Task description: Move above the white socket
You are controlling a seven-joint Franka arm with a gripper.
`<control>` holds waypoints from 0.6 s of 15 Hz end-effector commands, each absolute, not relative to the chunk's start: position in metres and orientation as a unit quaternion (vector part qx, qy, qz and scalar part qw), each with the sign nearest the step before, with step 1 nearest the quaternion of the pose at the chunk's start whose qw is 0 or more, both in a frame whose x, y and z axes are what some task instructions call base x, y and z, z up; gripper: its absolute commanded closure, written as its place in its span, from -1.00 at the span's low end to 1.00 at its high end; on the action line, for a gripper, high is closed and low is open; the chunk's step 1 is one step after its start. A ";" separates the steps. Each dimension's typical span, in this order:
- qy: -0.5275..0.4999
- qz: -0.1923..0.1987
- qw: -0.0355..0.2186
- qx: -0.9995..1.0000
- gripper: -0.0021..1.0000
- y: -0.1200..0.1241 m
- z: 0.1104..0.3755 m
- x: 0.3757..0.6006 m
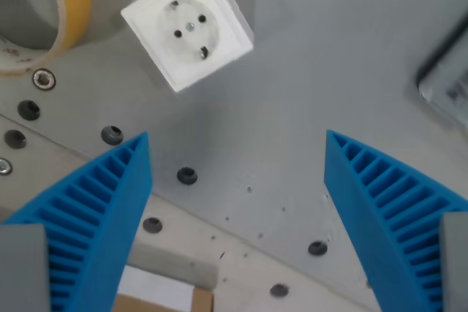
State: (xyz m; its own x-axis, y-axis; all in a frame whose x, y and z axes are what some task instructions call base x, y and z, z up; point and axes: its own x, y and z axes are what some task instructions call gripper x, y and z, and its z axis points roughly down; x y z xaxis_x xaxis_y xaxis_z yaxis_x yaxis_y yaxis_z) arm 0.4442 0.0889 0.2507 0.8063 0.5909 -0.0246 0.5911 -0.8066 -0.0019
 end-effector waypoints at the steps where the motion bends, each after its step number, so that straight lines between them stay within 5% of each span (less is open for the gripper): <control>1: 0.459 0.037 0.023 0.888 -1.00 0.094 0.237 0.440; 9: 0.513 0.039 0.030 0.857 -1.00 0.114 0.198 0.444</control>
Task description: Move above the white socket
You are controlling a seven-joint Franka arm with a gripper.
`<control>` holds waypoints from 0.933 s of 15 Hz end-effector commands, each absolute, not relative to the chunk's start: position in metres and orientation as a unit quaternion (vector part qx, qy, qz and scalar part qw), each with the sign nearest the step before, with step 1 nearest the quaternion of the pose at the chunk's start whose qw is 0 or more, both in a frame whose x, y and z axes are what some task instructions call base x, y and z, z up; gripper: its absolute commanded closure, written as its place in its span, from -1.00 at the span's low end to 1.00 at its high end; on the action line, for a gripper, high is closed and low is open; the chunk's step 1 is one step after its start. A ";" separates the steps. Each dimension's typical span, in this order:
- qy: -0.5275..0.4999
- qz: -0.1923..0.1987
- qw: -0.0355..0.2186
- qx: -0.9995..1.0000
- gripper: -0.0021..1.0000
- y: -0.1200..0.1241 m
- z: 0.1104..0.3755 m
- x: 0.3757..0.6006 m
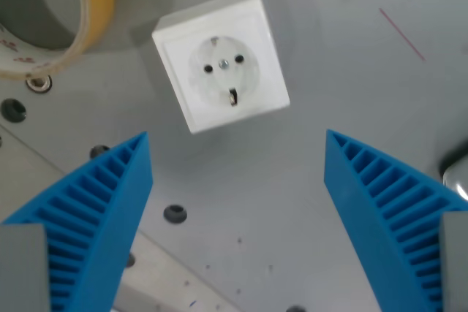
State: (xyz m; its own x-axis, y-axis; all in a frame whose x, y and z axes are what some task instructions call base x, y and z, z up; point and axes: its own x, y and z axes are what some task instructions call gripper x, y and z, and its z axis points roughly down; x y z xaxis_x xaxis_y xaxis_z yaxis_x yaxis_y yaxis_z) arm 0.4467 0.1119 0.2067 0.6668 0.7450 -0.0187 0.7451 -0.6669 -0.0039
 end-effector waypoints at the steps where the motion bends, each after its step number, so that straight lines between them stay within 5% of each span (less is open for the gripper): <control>1: 0.517 0.040 0.030 0.854 -1.00 0.116 0.194 0.444; 14: 0.519 0.035 0.029 0.854 -1.00 0.131 0.165 0.448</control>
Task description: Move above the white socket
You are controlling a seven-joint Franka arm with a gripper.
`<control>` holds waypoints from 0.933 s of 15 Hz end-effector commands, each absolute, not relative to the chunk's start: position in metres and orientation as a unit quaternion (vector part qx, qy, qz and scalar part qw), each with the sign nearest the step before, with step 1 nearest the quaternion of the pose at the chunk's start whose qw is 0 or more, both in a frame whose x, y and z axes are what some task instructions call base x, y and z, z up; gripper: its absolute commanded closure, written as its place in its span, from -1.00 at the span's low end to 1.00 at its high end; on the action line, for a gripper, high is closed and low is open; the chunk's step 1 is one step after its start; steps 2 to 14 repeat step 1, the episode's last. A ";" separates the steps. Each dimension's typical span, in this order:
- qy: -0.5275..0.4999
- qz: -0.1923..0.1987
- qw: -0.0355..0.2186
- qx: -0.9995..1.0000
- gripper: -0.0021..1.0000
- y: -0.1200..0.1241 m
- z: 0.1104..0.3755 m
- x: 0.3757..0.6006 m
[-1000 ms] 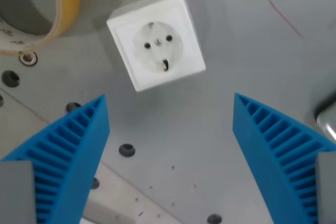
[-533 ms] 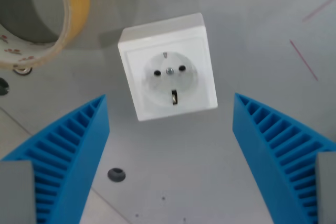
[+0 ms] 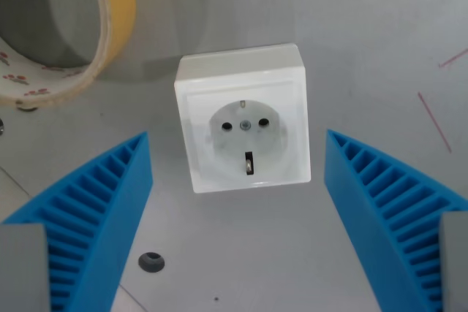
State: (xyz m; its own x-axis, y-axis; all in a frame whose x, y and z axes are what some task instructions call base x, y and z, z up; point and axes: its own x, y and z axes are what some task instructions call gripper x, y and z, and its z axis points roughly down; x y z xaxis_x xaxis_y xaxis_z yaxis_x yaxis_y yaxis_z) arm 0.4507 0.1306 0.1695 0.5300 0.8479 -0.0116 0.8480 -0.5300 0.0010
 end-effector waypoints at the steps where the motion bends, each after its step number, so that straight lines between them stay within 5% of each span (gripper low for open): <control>1: 0.517 0.034 0.029 0.855 -1.00 0.131 0.164 0.448; 14: 0.517 0.034 0.029 0.855 -1.00 0.131 0.164 0.448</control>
